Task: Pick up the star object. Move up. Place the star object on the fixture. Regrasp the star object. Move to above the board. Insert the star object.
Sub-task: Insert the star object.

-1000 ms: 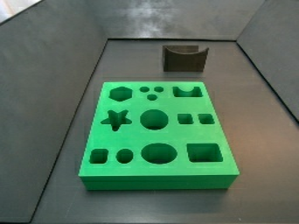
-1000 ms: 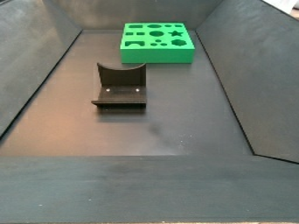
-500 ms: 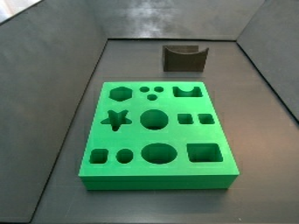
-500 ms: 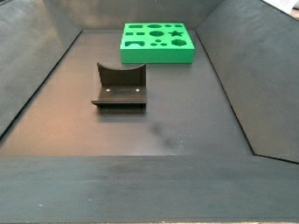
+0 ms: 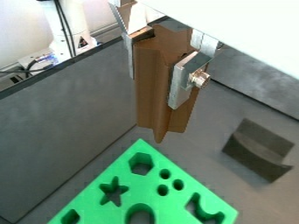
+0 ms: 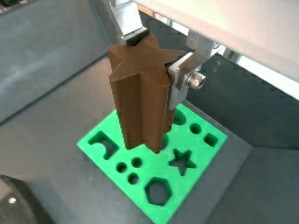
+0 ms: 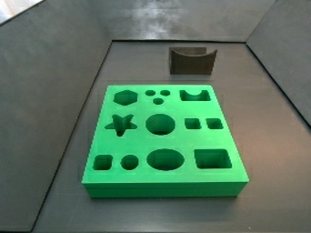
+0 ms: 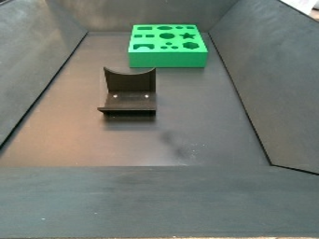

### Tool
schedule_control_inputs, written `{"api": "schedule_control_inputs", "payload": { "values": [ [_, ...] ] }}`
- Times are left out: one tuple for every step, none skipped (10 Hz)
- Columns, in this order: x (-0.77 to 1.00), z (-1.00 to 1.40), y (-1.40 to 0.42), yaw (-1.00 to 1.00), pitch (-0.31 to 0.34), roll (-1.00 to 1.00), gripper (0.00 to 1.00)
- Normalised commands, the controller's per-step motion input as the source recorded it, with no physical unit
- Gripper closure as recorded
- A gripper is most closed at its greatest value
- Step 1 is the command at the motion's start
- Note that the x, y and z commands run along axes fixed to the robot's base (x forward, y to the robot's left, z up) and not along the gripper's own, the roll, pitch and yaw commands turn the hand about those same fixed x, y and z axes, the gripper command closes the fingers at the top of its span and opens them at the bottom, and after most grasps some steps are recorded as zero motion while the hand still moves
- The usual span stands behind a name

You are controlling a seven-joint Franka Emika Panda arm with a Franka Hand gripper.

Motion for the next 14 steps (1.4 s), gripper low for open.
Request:
{"api": "schedule_control_inputs", "payload": {
  "values": [
    [-0.53,-0.48,-0.33,-0.03,-0.159,0.00,1.00],
    [-0.63,-0.48,-0.32,-0.21,-0.240,0.00,1.00],
    [-0.57,-0.50,-0.25,-0.33,-0.237,-0.01,1.00],
    [-0.52,-0.52,-0.23,-0.38,-0.234,-0.03,1.00],
    [-0.46,-0.54,-0.25,-0.43,-0.233,-0.02,1.00],
    [-0.43,-0.59,-0.27,-0.44,-0.226,-0.02,1.00],
    [-0.34,-0.57,-0.25,-0.52,-0.211,-0.01,1.00],
    [-0.17,-0.55,-0.24,-0.65,-0.174,0.00,1.00],
    [-0.02,-0.50,-0.23,-0.76,-0.123,0.00,1.00],
    [0.00,-0.45,-0.23,-0.81,-0.089,0.00,1.00],
    [0.00,-0.38,-0.14,-0.77,-0.071,0.01,1.00],
    [0.03,-0.03,0.00,-0.01,0.034,0.05,1.00],
    [-0.03,-0.06,0.02,0.00,0.026,0.06,1.00],
    [0.00,-0.38,0.00,-0.03,0.000,0.06,1.00]
  ]
}}
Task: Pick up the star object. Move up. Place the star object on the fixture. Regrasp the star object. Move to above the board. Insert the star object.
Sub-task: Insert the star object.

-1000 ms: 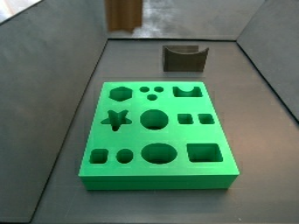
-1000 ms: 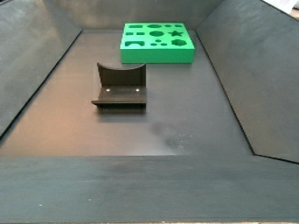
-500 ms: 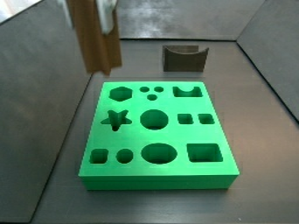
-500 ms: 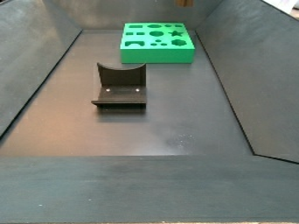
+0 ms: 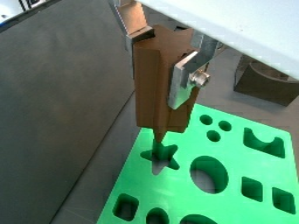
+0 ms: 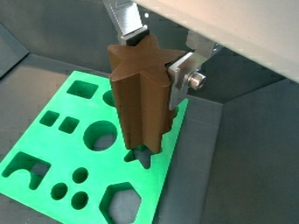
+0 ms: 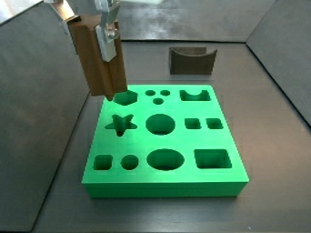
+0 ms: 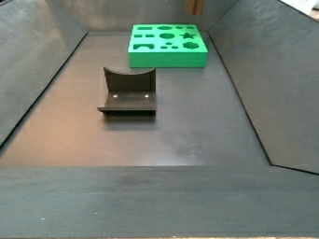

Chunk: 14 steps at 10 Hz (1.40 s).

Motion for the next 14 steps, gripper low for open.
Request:
{"api": "schedule_control_inputs", "payload": {
  "values": [
    [0.00,-0.41,0.00,-0.21,0.000,0.09,1.00],
    [0.00,-0.41,0.00,-0.26,0.000,0.08,1.00],
    [0.00,-0.32,0.00,-0.23,0.000,0.05,1.00],
    [0.00,-0.24,0.00,-0.20,0.000,0.04,1.00],
    [0.06,-0.22,0.00,-0.15,0.000,0.03,1.00],
    [0.06,-0.22,-0.02,-0.14,0.000,0.07,1.00],
    [0.09,-0.23,-0.02,-0.15,0.000,0.08,1.00],
    [0.17,-0.23,-0.05,-0.17,0.000,0.08,1.00],
    [0.22,-0.24,-0.07,-0.18,0.000,0.07,1.00],
    [0.24,-0.25,-0.07,-0.18,0.000,0.05,1.00],
    [0.23,-0.25,-0.07,-0.17,0.000,0.06,1.00],
    [0.17,-0.25,-0.03,-0.13,0.000,0.08,1.00],
    [0.13,-0.27,-0.03,-0.11,0.004,0.09,1.00],
    [0.13,-0.28,-0.02,-0.13,0.000,0.09,1.00]
  ]
}}
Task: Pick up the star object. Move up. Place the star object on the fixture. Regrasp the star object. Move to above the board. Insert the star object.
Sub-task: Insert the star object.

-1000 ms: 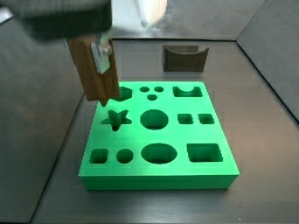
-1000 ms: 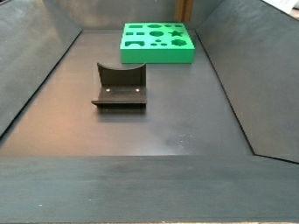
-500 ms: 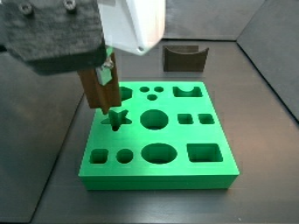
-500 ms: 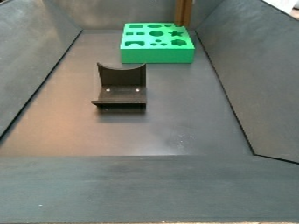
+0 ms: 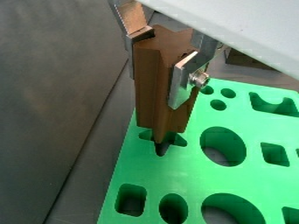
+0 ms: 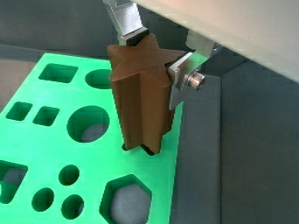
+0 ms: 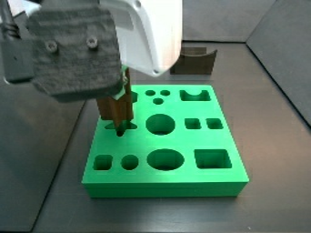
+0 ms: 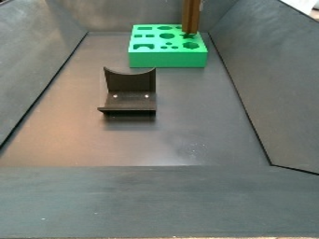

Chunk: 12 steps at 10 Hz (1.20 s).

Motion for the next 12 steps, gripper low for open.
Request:
{"api": "schedule_control_inputs", "payload": {
  "values": [
    [0.13,-0.29,-0.02,-0.15,0.000,0.08,1.00],
    [0.15,-0.28,-0.04,-0.15,0.000,0.07,1.00],
    [0.18,-0.28,-0.08,-0.17,0.000,0.08,1.00],
    [0.15,-0.30,-0.11,-0.18,0.000,0.09,1.00],
    [0.07,-0.27,-0.14,-0.21,0.000,0.08,1.00],
    [0.00,-0.27,-0.15,-0.17,0.000,0.08,1.00],
    [-0.17,-0.18,-0.03,-0.09,0.000,0.10,1.00],
    [0.00,0.00,0.00,-0.01,0.000,0.00,1.00],
    [0.00,-0.02,0.00,0.00,0.000,0.00,1.00],
    [0.00,-0.14,0.00,0.00,-0.017,0.00,1.00],
    [0.13,-0.37,-0.05,0.00,0.000,0.00,1.00],
    [0.20,-0.60,-0.01,0.00,0.000,0.00,1.00]
  ]
}}
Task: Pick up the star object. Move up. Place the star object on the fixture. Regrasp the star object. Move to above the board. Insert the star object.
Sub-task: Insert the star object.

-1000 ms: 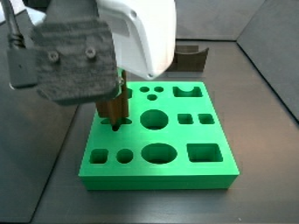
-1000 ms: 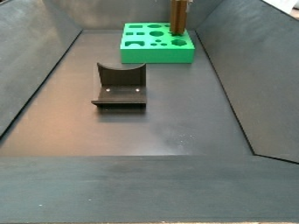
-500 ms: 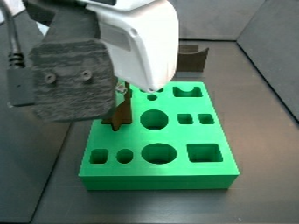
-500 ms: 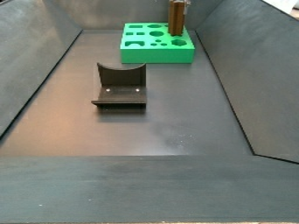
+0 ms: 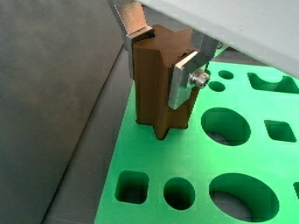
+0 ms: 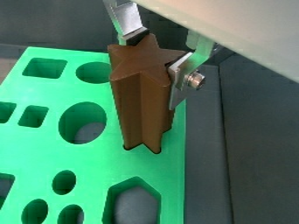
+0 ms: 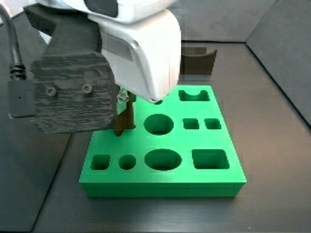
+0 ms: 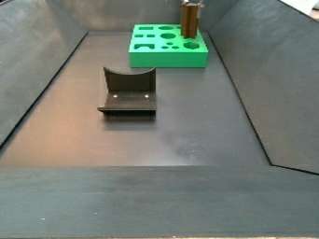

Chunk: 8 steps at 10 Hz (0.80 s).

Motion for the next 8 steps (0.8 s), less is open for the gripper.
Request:
{"api": "schedule_control_inputs", "payload": {
  "values": [
    [0.16,-0.83,0.00,0.00,0.000,0.00,1.00],
    [0.17,-0.98,0.00,0.00,0.007,-0.05,1.00],
    [0.21,-0.98,0.00,0.00,0.029,-0.06,1.00],
    [0.19,-0.87,0.00,0.00,0.066,0.00,1.00],
    [0.17,-0.77,0.00,0.00,0.066,0.00,1.00],
    [0.06,-0.24,0.00,0.00,0.000,0.00,1.00],
    [0.00,0.00,0.00,0.00,-0.011,0.00,1.00],
    [0.00,0.00,0.00,0.00,0.000,0.00,1.00]
  ]
}}
